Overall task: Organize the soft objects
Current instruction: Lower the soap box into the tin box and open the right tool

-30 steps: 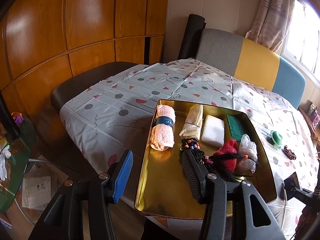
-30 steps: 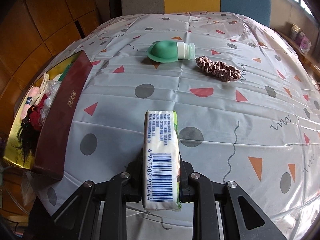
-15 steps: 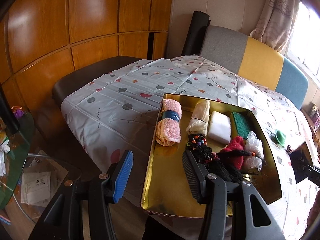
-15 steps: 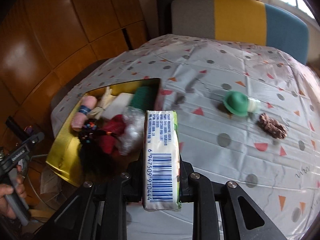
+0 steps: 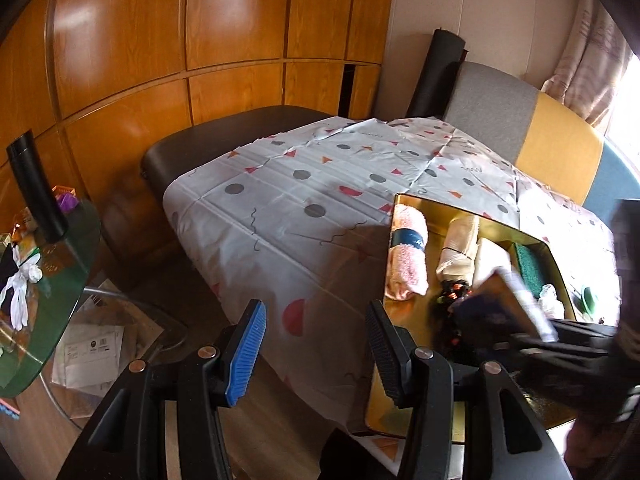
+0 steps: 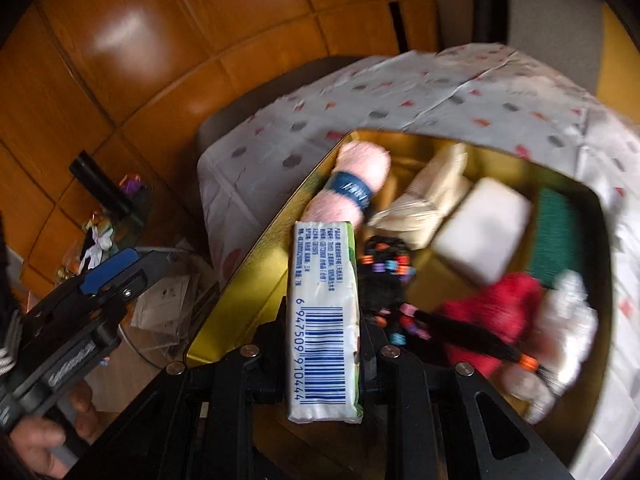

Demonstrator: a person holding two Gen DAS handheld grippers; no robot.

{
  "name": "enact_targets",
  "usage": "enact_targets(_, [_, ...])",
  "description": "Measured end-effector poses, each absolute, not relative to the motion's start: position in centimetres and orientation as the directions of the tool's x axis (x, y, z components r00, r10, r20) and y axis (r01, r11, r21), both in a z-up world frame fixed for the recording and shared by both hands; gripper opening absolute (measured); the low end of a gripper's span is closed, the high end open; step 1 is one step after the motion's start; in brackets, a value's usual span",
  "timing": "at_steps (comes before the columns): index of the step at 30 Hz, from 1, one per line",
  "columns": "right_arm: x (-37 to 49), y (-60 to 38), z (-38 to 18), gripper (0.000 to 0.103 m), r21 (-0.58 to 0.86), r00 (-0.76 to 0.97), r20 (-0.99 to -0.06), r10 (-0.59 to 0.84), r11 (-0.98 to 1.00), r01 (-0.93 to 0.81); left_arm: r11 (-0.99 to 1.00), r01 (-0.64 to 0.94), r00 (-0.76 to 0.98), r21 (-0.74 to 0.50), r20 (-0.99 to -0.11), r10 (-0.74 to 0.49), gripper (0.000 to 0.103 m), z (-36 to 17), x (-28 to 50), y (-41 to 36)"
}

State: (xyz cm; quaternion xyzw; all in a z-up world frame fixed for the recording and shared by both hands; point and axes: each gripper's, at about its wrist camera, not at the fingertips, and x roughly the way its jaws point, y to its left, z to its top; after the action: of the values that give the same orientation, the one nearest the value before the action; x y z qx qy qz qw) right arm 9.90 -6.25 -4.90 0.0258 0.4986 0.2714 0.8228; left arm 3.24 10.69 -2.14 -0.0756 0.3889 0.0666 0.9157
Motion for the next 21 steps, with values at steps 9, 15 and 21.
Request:
enact_targets(9, [11.2, -3.7, -8.5, 0.055, 0.263, 0.302, -0.857, 0.417, 0.859, -0.440, 0.983, -0.171, 0.675, -0.074, -0.735, 0.062, 0.052, -2.8, 3.4, 10.5])
enact_targets(15, [9.0, -5.0, -6.0, 0.090, 0.218, 0.416, -0.800, 0.433, 0.855, -0.471, 0.984, -0.161, 0.694, -0.070, -0.717, 0.063, 0.052, -2.0, 3.1, 10.1])
enact_targets(21, [5.5, -8.6, -2.3, 0.102, 0.099, 0.645, -0.675, 0.358, 0.910, -0.402, 0.986, -0.153, 0.728, -0.064, -0.682, 0.069, 0.052, -0.2, 2.4, 9.7])
